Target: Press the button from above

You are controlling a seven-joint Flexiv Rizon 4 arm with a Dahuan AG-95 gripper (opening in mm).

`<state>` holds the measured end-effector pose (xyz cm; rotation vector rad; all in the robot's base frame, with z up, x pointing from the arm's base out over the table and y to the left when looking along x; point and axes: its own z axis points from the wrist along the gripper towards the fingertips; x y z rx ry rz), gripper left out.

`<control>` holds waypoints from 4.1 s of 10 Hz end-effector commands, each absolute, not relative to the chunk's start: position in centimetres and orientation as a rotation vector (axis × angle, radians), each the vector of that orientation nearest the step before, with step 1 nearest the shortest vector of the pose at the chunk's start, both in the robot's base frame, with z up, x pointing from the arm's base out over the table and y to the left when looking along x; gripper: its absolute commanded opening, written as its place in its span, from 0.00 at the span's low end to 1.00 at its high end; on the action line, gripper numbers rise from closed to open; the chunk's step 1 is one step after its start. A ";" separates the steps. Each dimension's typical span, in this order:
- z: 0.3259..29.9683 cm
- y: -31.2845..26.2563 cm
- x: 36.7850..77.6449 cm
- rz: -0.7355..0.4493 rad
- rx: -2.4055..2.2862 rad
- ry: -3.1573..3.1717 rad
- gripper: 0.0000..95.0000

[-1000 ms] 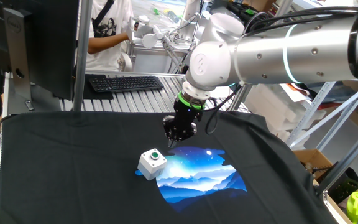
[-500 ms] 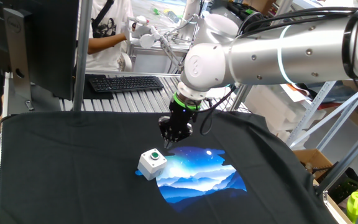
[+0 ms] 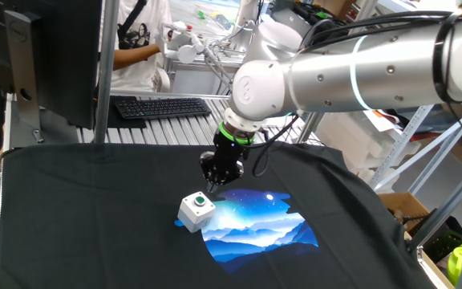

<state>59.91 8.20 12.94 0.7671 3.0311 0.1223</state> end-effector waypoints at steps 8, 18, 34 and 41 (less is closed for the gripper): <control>11.2 9.1 60.4 0.125 0.780 3.010 0.00; 9.5 9.5 61.0 0.118 0.781 2.990 0.00; 9.6 9.6 61.2 0.127 0.788 2.991 0.00; 9.6 9.6 61.2 0.107 0.802 2.987 0.00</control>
